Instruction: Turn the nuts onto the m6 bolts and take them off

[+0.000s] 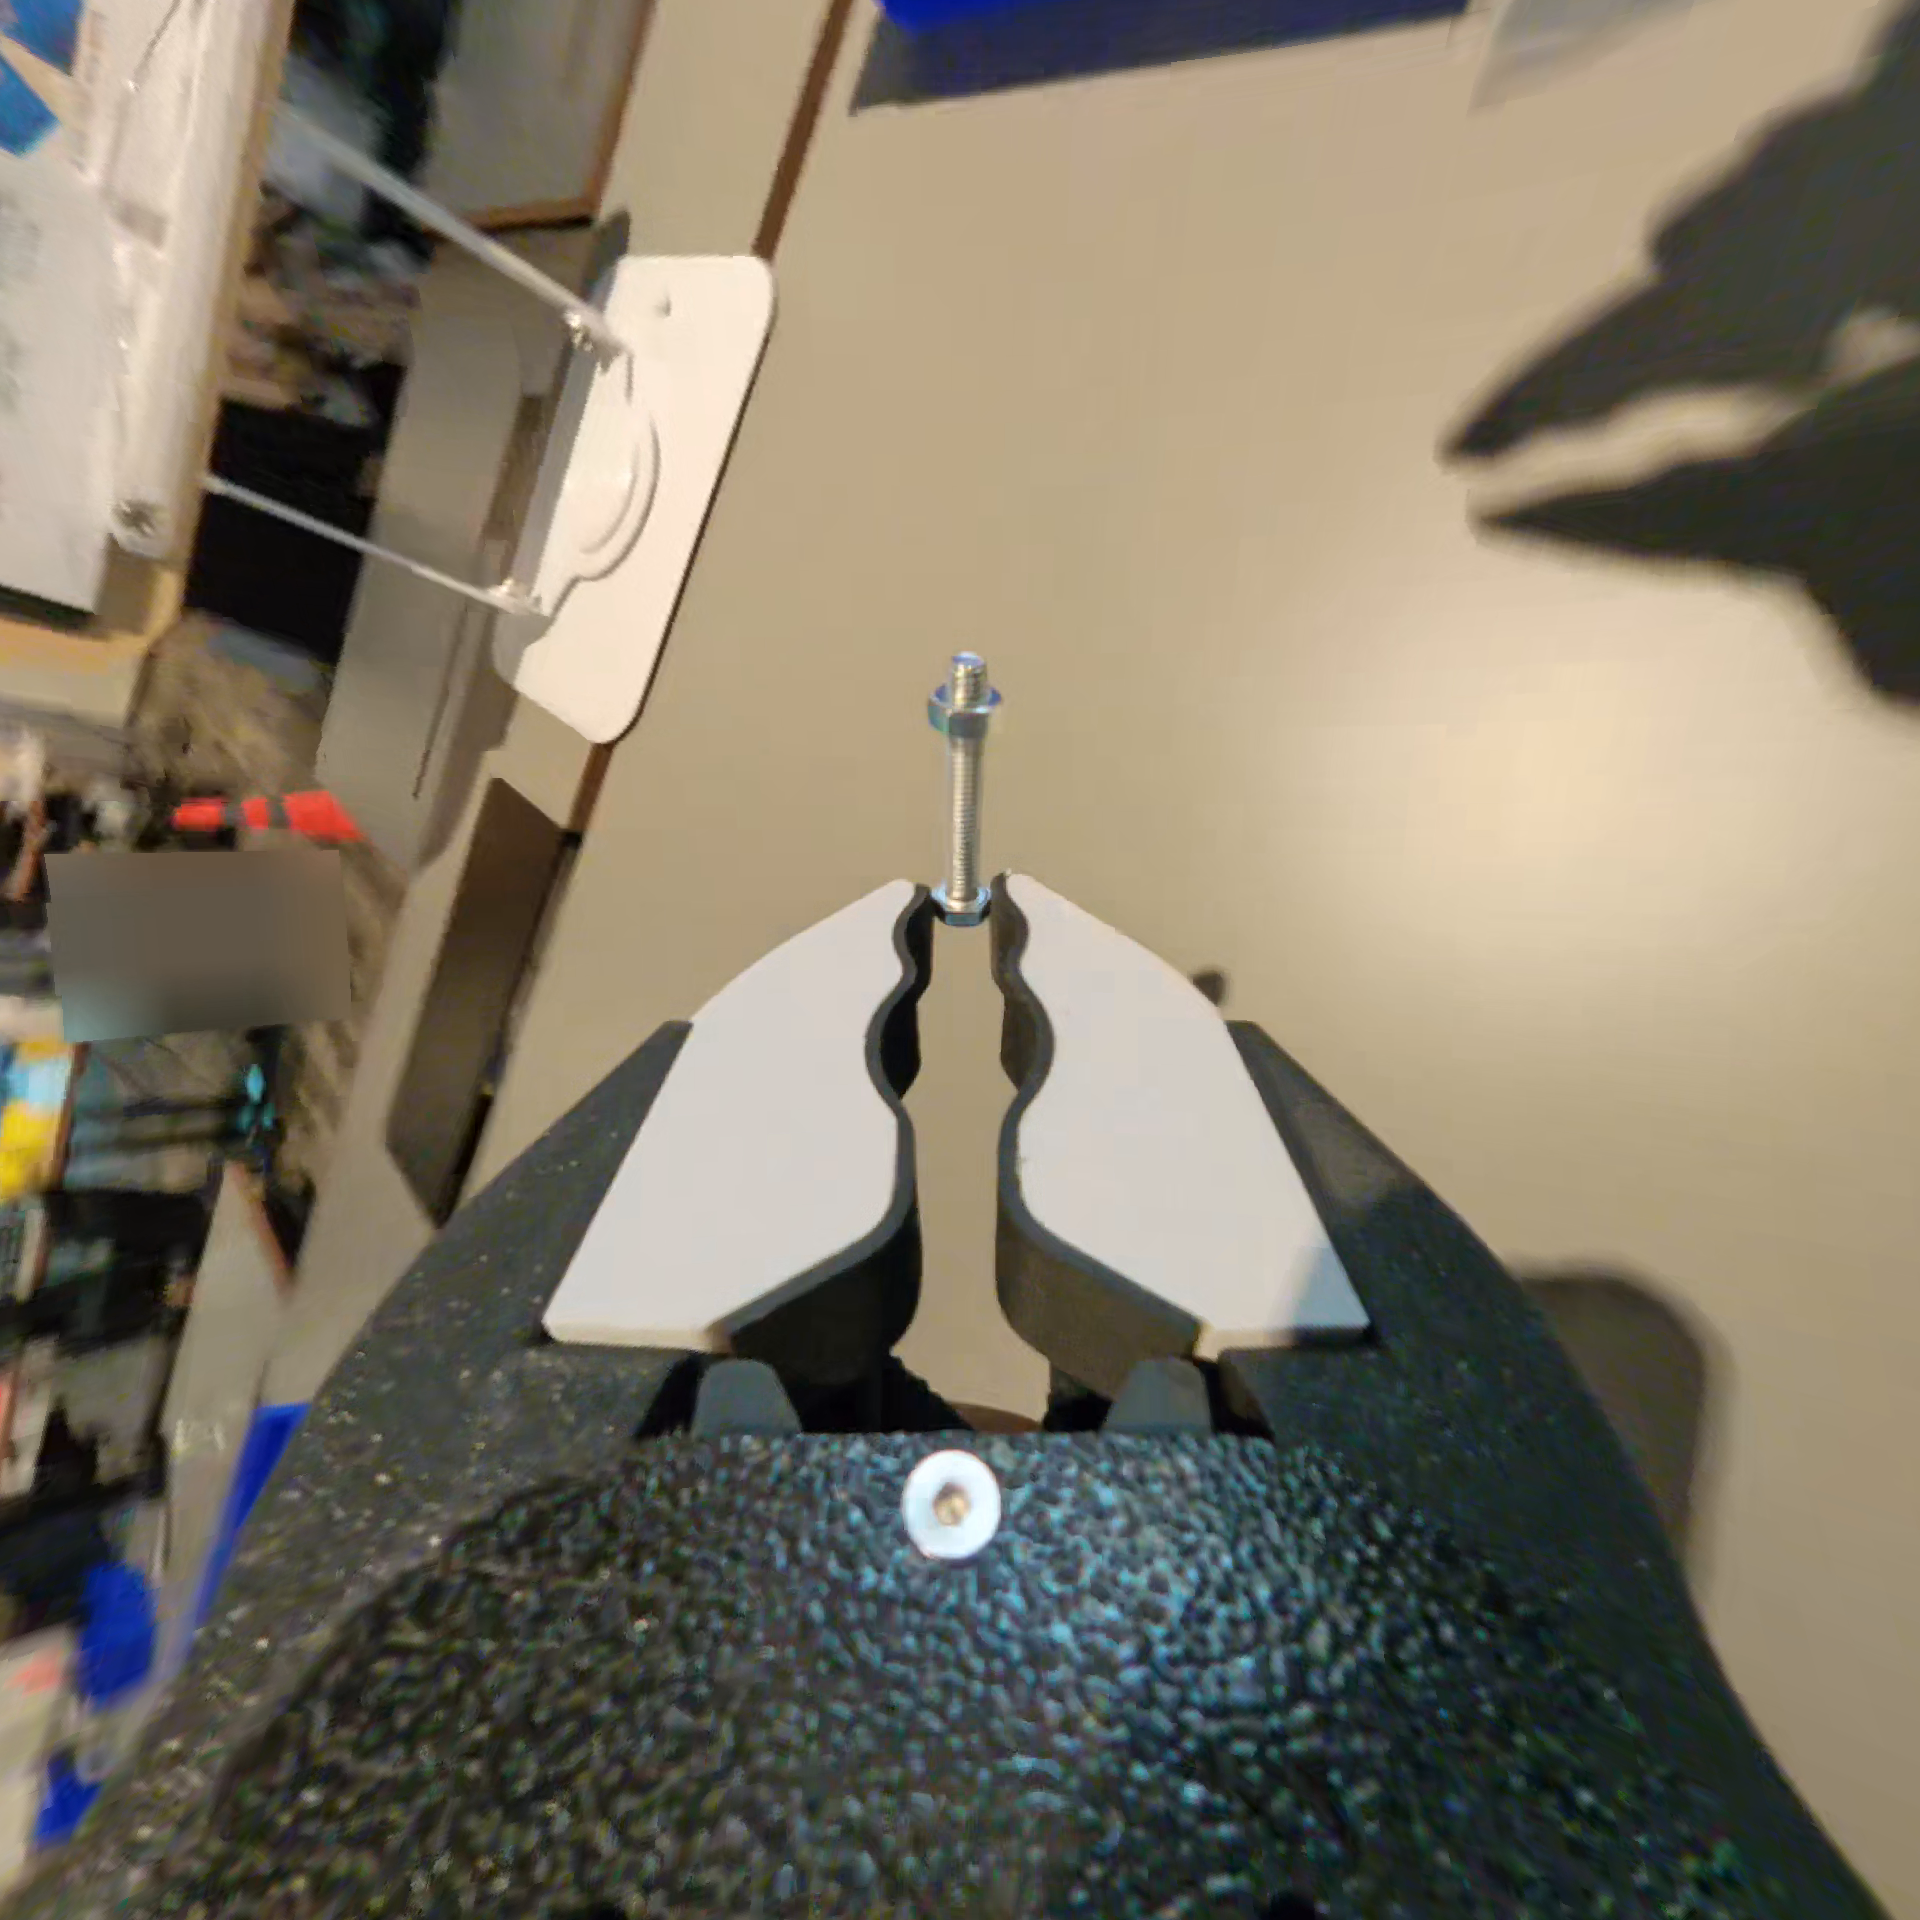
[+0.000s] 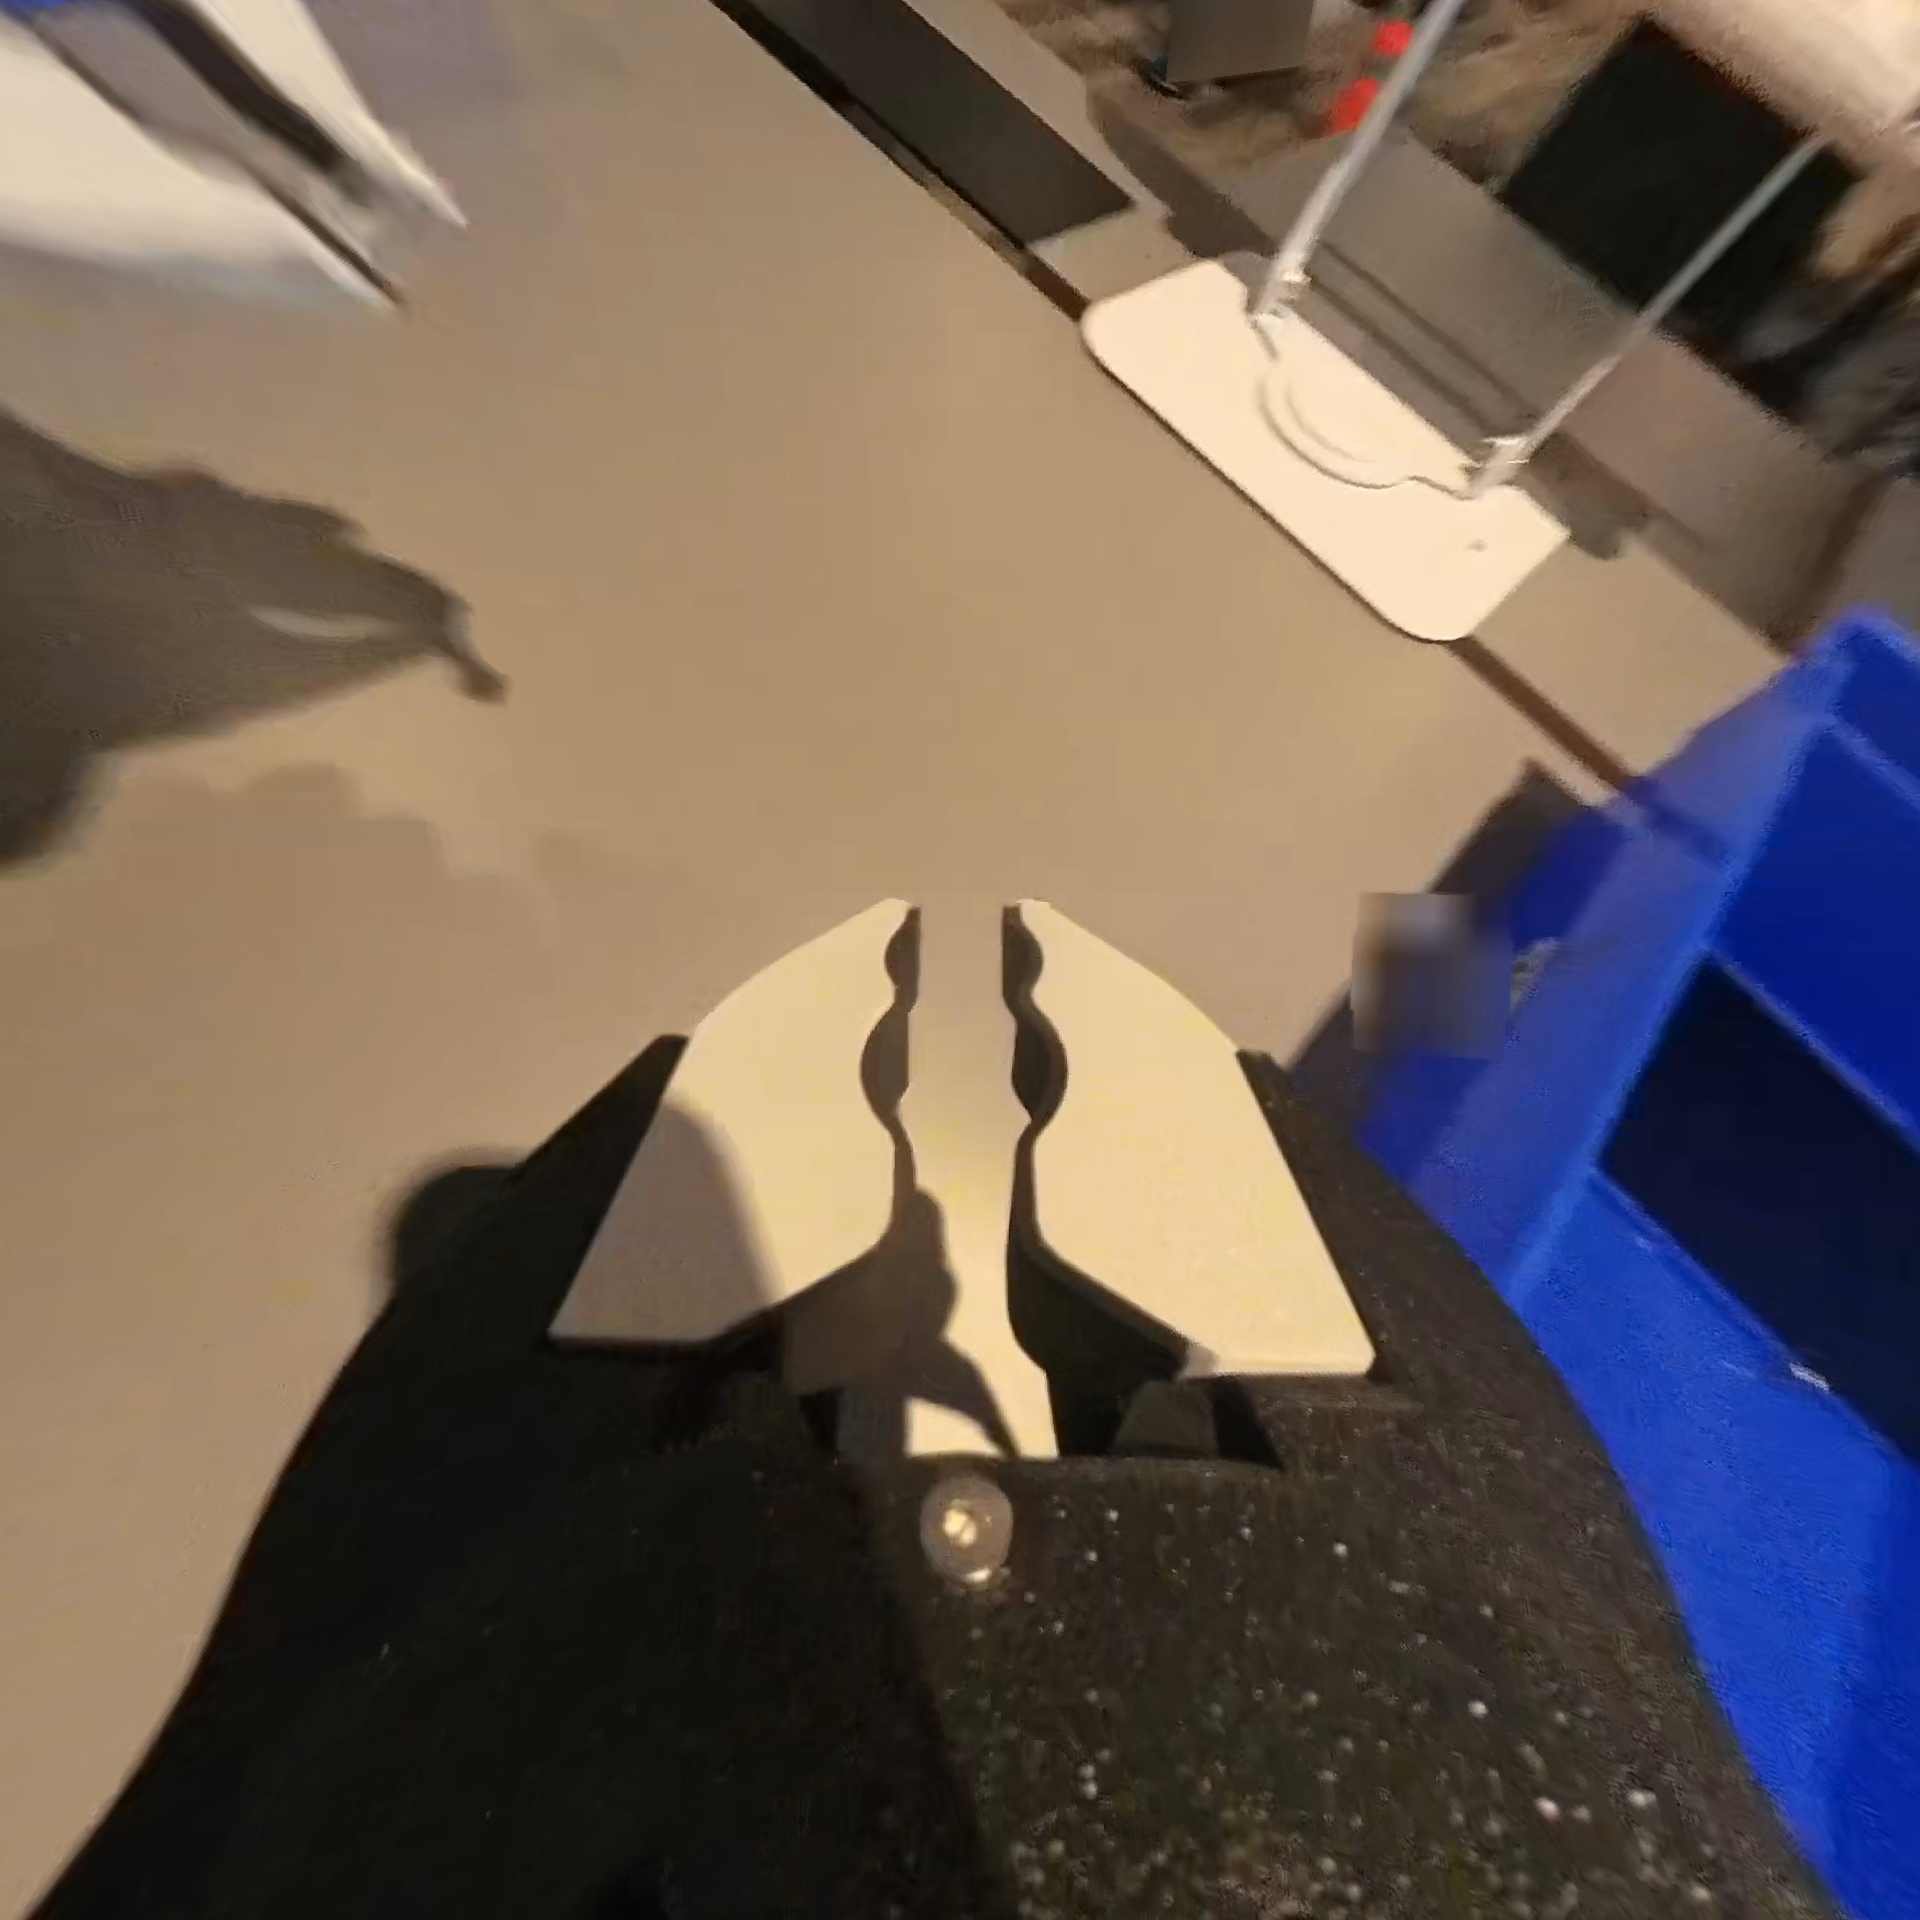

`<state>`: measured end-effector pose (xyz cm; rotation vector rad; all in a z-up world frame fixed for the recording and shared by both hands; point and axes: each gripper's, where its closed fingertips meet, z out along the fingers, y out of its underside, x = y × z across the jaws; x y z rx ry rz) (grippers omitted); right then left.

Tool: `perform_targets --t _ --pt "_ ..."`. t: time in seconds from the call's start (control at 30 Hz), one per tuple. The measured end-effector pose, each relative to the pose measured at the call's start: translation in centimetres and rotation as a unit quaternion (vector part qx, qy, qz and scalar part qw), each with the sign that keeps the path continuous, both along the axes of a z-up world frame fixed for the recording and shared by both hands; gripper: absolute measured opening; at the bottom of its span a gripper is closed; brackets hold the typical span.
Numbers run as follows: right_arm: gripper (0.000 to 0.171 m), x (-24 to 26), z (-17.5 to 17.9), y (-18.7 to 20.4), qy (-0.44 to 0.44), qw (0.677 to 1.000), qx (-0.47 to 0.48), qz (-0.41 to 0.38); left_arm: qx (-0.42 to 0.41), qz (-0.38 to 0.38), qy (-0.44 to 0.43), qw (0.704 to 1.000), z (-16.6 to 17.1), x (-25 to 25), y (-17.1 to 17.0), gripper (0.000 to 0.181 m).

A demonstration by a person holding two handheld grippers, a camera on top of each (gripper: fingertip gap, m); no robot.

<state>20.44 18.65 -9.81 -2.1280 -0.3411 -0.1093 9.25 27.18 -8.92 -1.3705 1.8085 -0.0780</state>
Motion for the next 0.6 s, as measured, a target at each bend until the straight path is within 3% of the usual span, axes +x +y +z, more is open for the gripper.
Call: perform_targets --t 0.03,0.17,0.3,0.6 --pt "0.017 -0.5 -0.2 0.1 0.028 0.999 0.000 0.018 0.012 0.025 -0.002 1.000 -1.5 1.1 0.2 0.010" --pt "0.024 -1.8 -1.0 1.1 0.094 0.994 -0.006 0.055 0.025 0.104 -0.005 0.994 -5.4 3.9 1.7 0.010" --pt "0.031 -2.6 -0.8 3.3 0.121 0.991 0.018 0.049 -0.002 0.147 -0.038 0.988 -5.7 5.6 3.6 0.010" --pt "0.038 -1.2 0.8 10.0 0.115 0.991 0.066 0.026 -0.057 0.135 -0.085 0.986 -5.8 8.9 8.3 0.010"
